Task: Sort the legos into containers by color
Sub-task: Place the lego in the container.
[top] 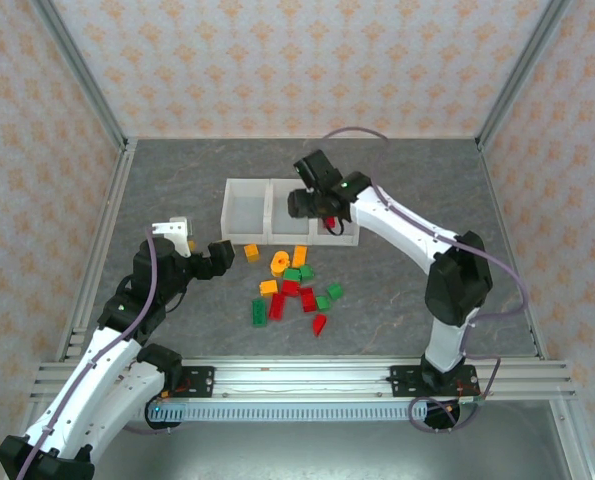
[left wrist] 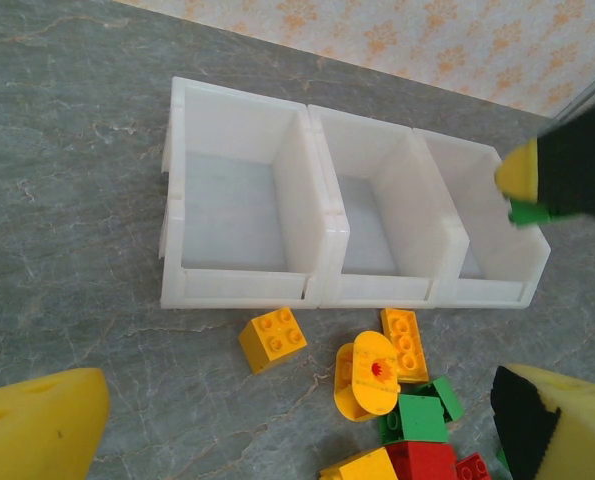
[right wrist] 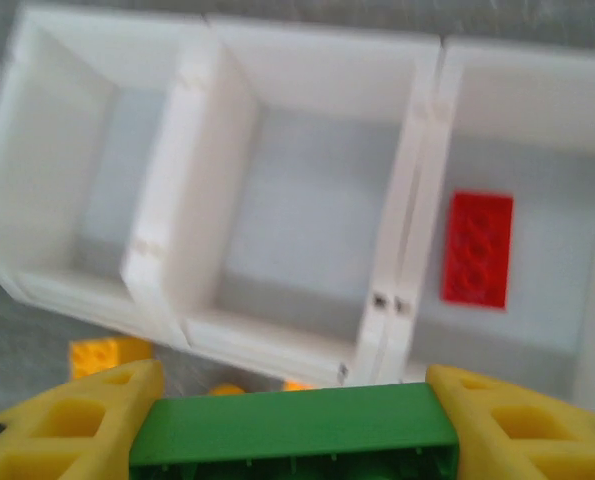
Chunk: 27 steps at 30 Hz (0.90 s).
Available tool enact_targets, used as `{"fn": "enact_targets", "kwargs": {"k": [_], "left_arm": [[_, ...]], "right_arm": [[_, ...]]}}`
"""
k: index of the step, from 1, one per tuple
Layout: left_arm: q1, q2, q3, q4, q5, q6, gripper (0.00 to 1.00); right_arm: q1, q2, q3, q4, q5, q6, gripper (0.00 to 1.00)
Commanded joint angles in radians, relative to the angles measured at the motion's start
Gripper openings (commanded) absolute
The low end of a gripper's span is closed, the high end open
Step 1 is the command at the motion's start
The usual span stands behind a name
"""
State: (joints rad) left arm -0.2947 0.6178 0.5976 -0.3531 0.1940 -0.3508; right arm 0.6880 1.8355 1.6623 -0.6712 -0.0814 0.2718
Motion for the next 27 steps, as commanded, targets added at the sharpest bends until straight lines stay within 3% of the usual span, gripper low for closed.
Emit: {"fn": "enact_targets", "kwargs": {"k": [1,15,18,22,27], "left_arm": [[-0.006,-0.024,0.018,-0.001,-0.007,-0.004,0.99],[-0.007,-0.048,0.016,0.000,-0.004,-0.001,0.99],[-0.007,-0.057,0.018,0.000,-0.003,-0.002,0.99],[-0.007,-0.074,0.018,0.000,-0.010,-0.002,0.99],[-0.008,-0.086,0.014,0.006,0.000,-0.002,0.99]], "right_arm": [[-0.007,0.096,0.095,0.004,0.001,-0.038,0.45],[-0.023,0.357,0.314,0.028,-0.064,-0.150,0.48],[-0.029,0.386,0.342,0.017,-0.061,-0.147,0.58],[-0.030,0.396,0.393,-0.009,-0.064,-0.123,0.81],[-0.027,0.363,0.458,-0.067,-0.087,-0.090,0.90]]}}
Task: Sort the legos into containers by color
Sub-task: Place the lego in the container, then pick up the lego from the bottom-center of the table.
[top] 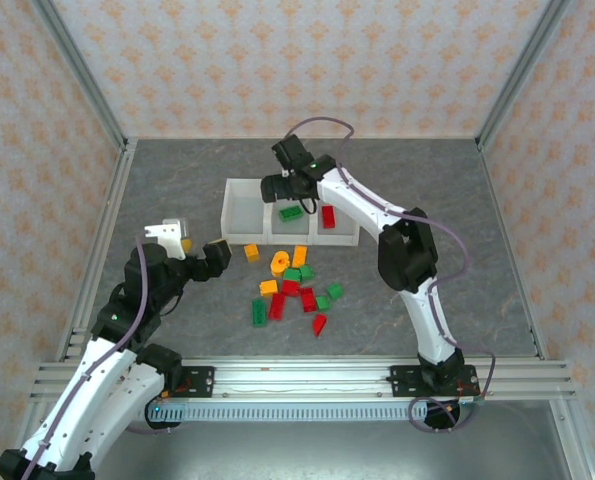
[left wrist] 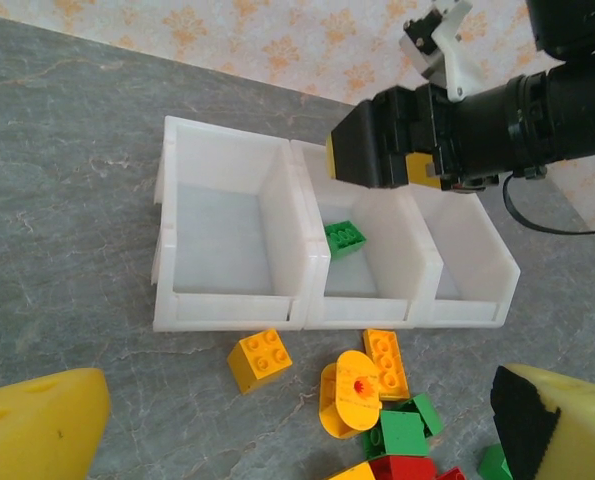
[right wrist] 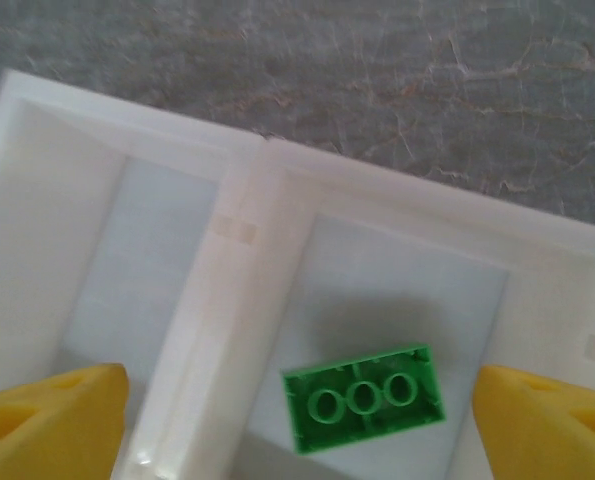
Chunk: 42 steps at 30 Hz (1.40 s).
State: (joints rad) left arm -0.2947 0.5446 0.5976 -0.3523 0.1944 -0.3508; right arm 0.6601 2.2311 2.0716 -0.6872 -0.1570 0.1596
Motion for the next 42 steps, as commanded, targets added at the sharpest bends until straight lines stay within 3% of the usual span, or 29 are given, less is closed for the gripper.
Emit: {"fn": "enact_targets", "kwargs": {"k": [1,2,7,15,21,28,38,42], "left_arm": [[-0.008,-0.009,0.014,0.007,0.003,0.000,0.99],[-0.008,-0.006,0.014,0.007,0.007,0.001,0.99],[-0.007,0.018,0.011,0.017,0.046,0.007,0.99],[-0.037,0.080,0.007,0.027,0.125,0.016,0.99],[-0.119,0.121,0.004,0.030,0.128,0.016,0.99],[-0.243,0.164,0.010,0.017,0.103,0.012,0.99],[-0.258,0.117,0.004,0.019,0.077,0.010,0.99],[-0.258,0.112,0.004,0.019,0.077,0.012,0.99]], "right_arm": [[0.002,-0.048,0.052,-0.061,-0.009,0.031,0.96],[0.004,-0.063,0.052,-0.072,-0.010,0.038,1.00],[0.028,-0.212,-0.054,-0.127,0.039,0.081,1.00],[0.046,-0.628,-0.667,-0.052,0.028,0.185,0.99],[0.058,-0.831,-1.005,0.032,-0.018,0.268,0.88],[0.064,-0.813,-1.099,0.055,-0.028,0.250,0.80],[0.074,-0.758,-1.154,0.105,-0.033,0.222,0.79],[0.099,-0.734,-1.154,0.105,-0.039,0.208,0.74]]}}
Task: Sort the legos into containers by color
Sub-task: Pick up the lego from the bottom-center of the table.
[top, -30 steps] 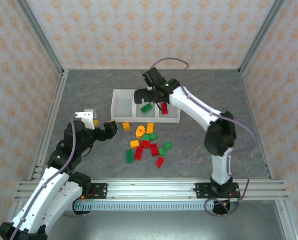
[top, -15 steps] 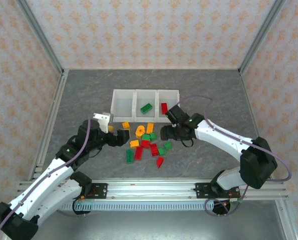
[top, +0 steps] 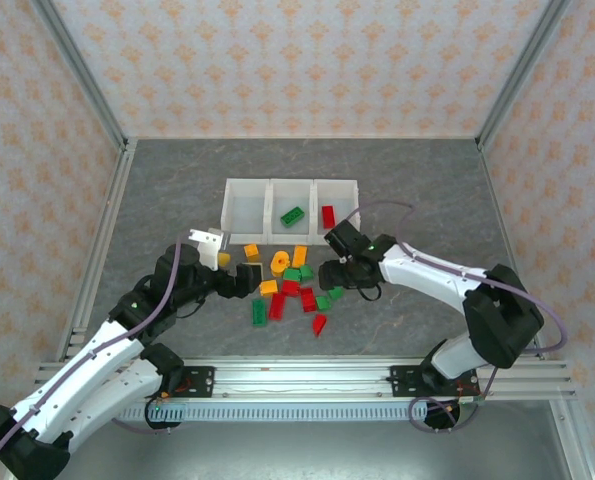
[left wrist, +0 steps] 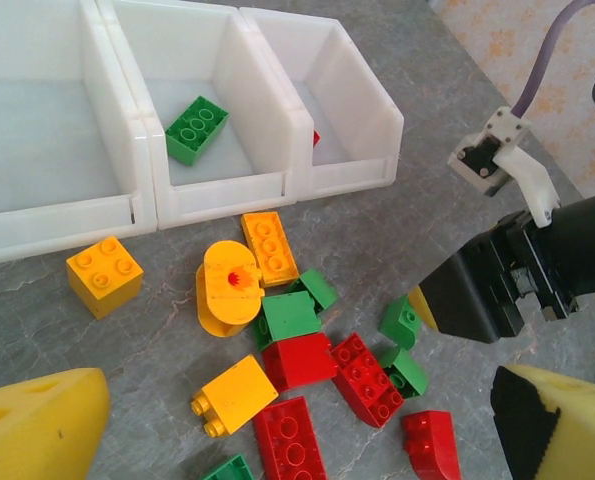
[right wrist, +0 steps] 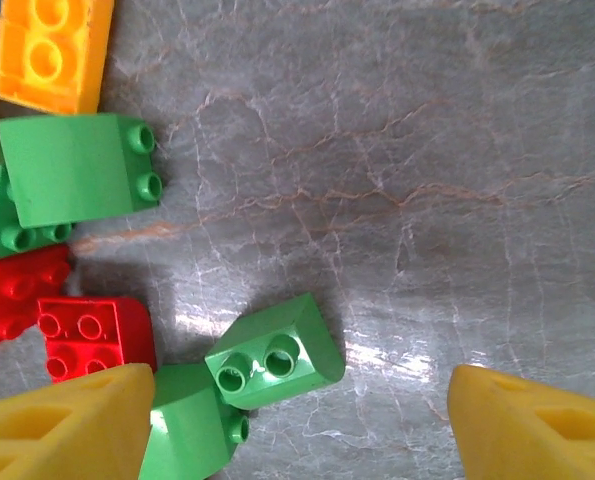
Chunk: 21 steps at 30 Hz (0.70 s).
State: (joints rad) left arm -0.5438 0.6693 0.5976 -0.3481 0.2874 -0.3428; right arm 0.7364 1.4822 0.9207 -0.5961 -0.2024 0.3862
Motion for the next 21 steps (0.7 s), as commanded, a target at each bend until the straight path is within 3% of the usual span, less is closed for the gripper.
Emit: {"fn": "enact_targets", "kwargs": {"k": [1,10,21], "left_arm": [[-0.009,-0.014,0.004,0.016,-0.016,0.004,0.99],[-0.010,-0.031,0.003,0.014,-0.024,0.004,0.99],[-0.013,-0.037,0.004,0.014,-0.025,0.002,0.99]], "right_arm": [[0.029,0.019,-0.002,0.013,0.006,-0.020,0.73],[0.042,0.082,-0.014,0.033,0.050,-0.025,0.69],[0.043,0.163,-0.007,0.052,0.077,-0.039,0.56]]}}
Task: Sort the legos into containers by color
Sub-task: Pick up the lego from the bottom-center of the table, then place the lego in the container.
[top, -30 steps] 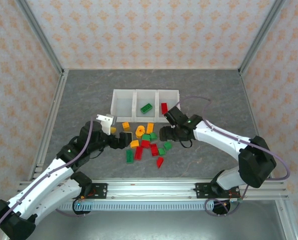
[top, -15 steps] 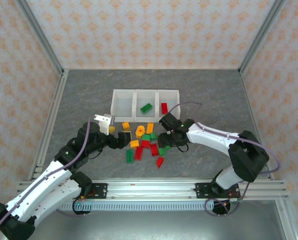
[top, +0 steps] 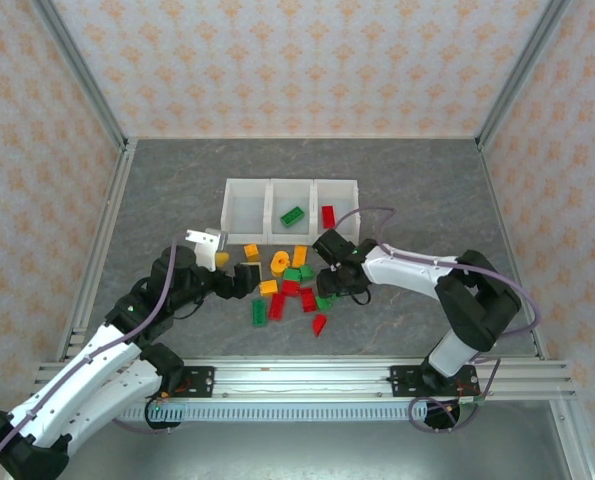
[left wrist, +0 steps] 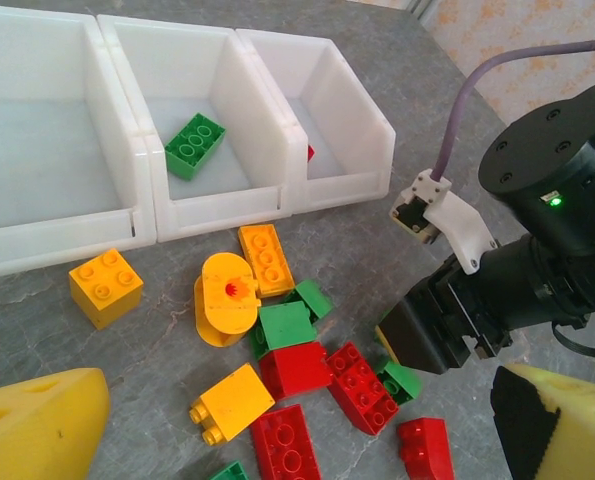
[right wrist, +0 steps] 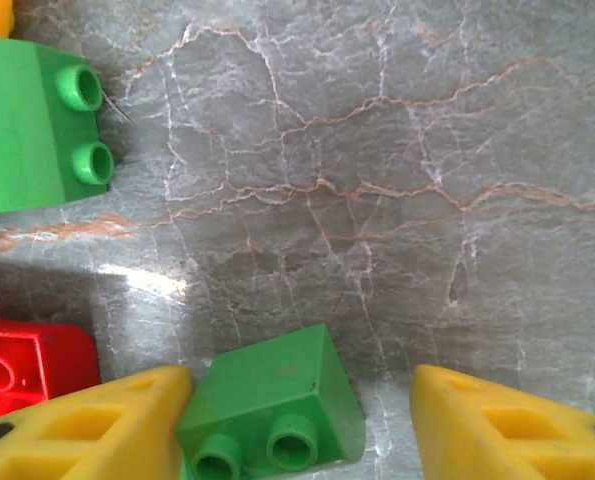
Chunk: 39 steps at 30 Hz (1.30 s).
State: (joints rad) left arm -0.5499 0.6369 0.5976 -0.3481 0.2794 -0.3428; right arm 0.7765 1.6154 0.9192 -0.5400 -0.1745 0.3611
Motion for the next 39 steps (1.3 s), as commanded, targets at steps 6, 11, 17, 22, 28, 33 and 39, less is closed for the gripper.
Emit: {"fn": "enact_targets", "kwargs": {"k": [6,11,17,22,28,33,39], "left_arm": [[-0.007,-0.015,0.005,0.012,-0.027,0.001,0.99],[-0.008,-0.033,0.005,0.012,-0.035,0.001,0.99],[-0.008,-0.036,0.005,0.012,-0.038,0.002,0.99],[-0.008,-0.029,0.005,0.012,-0.034,0.004,0.99],[-0.009,-0.046,0.004,0.014,-0.035,0.004,0.99],[-0.008,-0.062,0.004,0.012,-0.038,0.004,0.99],[-0.009,-0.074,0.004,0.010,-0.052,0.004,0.99]], "right_arm": [[0.002,0.043,0.023,-0.024,0.063,-0.020,0.39],[0.003,0.001,0.101,-0.090,0.094,-0.022,0.31],[0.003,-0.044,0.292,-0.119,0.137,-0.037,0.29],[-0.003,0.067,0.518,-0.078,0.154,-0.091,0.29],[-0.027,0.332,0.815,-0.094,0.138,-0.180,0.28],[-0.062,0.520,1.023,-0.122,0.128,-0.225,0.27],[-0.106,0.624,1.131,-0.121,0.103,-0.228,0.31]]}}
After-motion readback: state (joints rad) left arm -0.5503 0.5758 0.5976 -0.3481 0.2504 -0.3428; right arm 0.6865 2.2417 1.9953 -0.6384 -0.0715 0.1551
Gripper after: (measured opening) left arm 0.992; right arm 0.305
